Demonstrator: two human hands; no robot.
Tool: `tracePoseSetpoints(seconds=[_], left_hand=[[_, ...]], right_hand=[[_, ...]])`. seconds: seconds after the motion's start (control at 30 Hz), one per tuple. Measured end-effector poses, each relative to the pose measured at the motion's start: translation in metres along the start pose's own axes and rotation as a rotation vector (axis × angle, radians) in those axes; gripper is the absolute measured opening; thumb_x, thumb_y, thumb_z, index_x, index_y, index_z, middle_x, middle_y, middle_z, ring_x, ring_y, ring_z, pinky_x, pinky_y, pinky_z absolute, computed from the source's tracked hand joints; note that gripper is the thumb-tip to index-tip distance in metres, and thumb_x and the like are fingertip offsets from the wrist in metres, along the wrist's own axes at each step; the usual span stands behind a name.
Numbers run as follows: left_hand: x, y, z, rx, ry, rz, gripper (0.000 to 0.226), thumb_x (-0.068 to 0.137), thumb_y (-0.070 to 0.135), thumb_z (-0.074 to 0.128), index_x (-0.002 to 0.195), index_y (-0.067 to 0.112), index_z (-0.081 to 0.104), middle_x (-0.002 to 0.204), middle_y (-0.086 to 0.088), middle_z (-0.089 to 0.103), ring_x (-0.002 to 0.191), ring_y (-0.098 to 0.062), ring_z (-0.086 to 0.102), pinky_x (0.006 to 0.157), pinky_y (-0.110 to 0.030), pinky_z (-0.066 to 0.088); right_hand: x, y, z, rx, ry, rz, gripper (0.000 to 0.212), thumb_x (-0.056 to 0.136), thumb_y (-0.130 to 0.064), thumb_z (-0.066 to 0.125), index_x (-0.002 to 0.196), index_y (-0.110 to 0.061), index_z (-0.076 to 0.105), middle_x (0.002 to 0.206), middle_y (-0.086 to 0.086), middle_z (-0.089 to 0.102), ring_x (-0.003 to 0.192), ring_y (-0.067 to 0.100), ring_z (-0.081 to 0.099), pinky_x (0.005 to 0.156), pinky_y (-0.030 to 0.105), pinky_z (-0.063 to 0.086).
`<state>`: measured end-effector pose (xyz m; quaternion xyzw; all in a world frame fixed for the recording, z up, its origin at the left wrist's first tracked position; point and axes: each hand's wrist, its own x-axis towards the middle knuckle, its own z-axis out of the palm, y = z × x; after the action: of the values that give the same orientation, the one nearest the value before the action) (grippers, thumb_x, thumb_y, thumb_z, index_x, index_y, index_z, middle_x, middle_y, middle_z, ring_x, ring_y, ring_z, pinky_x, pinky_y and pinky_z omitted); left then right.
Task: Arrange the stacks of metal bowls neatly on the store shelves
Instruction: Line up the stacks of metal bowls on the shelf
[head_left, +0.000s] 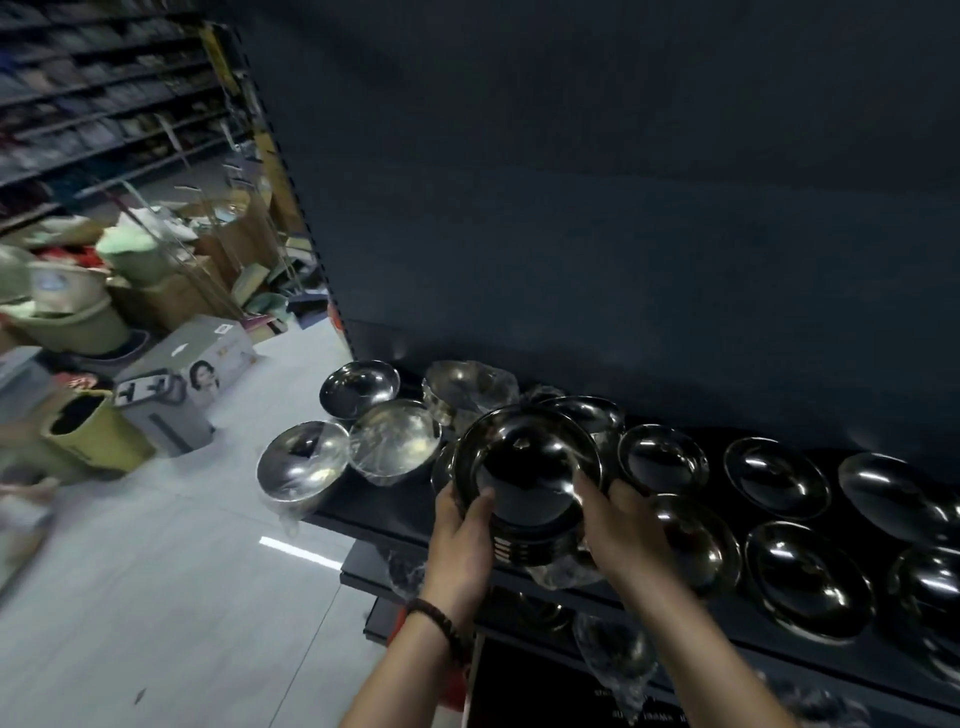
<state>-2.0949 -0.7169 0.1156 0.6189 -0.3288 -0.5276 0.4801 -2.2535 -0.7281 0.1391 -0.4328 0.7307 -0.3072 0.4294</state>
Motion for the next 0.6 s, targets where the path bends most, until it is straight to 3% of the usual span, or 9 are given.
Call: tracePoseSetpoints(seconds=[0.07, 0.13, 0.17, 0.23, 0.3, 0.37, 0.47, 0.6], left_hand=[[-0.002, -0.001, -0.006, 0.040, 0.026, -0.005, 0.032, 0.100, 0.052, 0.055, 0.128, 0.035, 0.055, 0.119, 0.017, 0.064, 0.115, -0.007, 0.061, 0.112, -0.049, 0.046], [0.000, -0.004, -0.011, 0.008, 0.044, -0.034, 0.057, 0.088, 0.079, 0.048, 0.128, 0.040, 0.062, 0.123, 0.015, 0.069, 0.121, -0.013, 0.062, 0.111, -0.050, 0.047], [0.000, -0.004, -0.014, -0.039, 0.057, -0.046, 0.060, 0.088, 0.083, 0.043, 0.124, 0.042, 0.067, 0.122, 0.012, 0.072, 0.120, -0.015, 0.064, 0.108, -0.048, 0.050], [0.004, -0.003, -0.017, -0.153, 0.080, -0.084, 0.051, 0.101, 0.067, 0.036, 0.123, 0.039, 0.072, 0.123, 0.007, 0.074, 0.119, -0.016, 0.065, 0.095, -0.042, 0.055], [0.009, 0.000, -0.021, -0.197, 0.053, -0.102, 0.048, 0.107, 0.055, 0.032, 0.134, 0.034, 0.066, 0.128, 0.006, 0.072, 0.119, -0.014, 0.064, 0.086, -0.040, 0.055], [0.016, 0.001, -0.026, -0.201, 0.011, -0.094, 0.045, 0.109, 0.051, 0.033, 0.130, 0.034, 0.067, 0.121, 0.007, 0.074, 0.111, -0.013, 0.067, 0.085, -0.040, 0.055], [0.032, -0.002, -0.031, -0.199, -0.031, -0.109, 0.040, 0.109, 0.048, 0.036, 0.120, 0.037, 0.073, 0.106, 0.009, 0.079, 0.091, -0.010, 0.074, 0.090, -0.042, 0.054], [0.056, -0.005, -0.044, -0.228, -0.160, -0.138, 0.036, 0.105, 0.042, 0.049, 0.129, 0.027, 0.071, 0.115, 0.000, 0.077, 0.099, -0.021, 0.070, 0.088, -0.042, 0.054]], right_hand=[[0.007, -0.001, 0.007, 0.027, -0.026, 0.006, 0.051, 0.091, -0.064, 0.056, 0.108, -0.019, 0.071, 0.107, 0.004, 0.074, 0.103, 0.027, 0.067, 0.094, 0.047, 0.055], [0.010, -0.003, 0.011, 0.027, -0.060, -0.017, 0.030, 0.096, -0.046, 0.061, 0.102, -0.018, 0.071, 0.099, 0.001, 0.073, 0.090, 0.018, 0.066, 0.076, 0.035, 0.050], [0.011, -0.004, 0.011, 0.021, -0.067, -0.035, 0.021, 0.098, -0.037, 0.061, 0.096, -0.018, 0.069, 0.093, 0.001, 0.072, 0.084, 0.015, 0.063, 0.067, 0.031, 0.044], [0.013, -0.004, 0.012, 0.040, -0.040, -0.034, 0.017, 0.099, -0.027, 0.060, 0.084, -0.019, 0.065, 0.084, -0.001, 0.070, 0.077, 0.013, 0.061, 0.061, 0.029, 0.038], [0.016, 0.000, 0.015, 0.082, -0.010, 0.006, 0.015, 0.095, -0.024, 0.062, 0.081, -0.019, 0.067, 0.082, 0.000, 0.071, 0.078, 0.018, 0.064, 0.065, 0.032, 0.046], [0.019, 0.001, 0.019, 0.121, 0.001, 0.056, 0.008, 0.087, -0.023, 0.065, 0.085, -0.019, 0.071, 0.085, 0.001, 0.074, 0.082, 0.023, 0.070, 0.077, 0.042, 0.059], [0.026, 0.002, 0.025, 0.149, 0.033, 0.092, 0.011, 0.081, -0.023, 0.065, 0.089, -0.019, 0.071, 0.088, 0.001, 0.076, 0.086, 0.024, 0.072, 0.086, 0.051, 0.062], [0.037, 0.001, 0.036, 0.230, 0.145, 0.153, 0.007, 0.085, -0.011, 0.066, 0.089, -0.014, 0.069, 0.091, 0.006, 0.072, 0.089, 0.027, 0.068, 0.087, 0.048, 0.060]])
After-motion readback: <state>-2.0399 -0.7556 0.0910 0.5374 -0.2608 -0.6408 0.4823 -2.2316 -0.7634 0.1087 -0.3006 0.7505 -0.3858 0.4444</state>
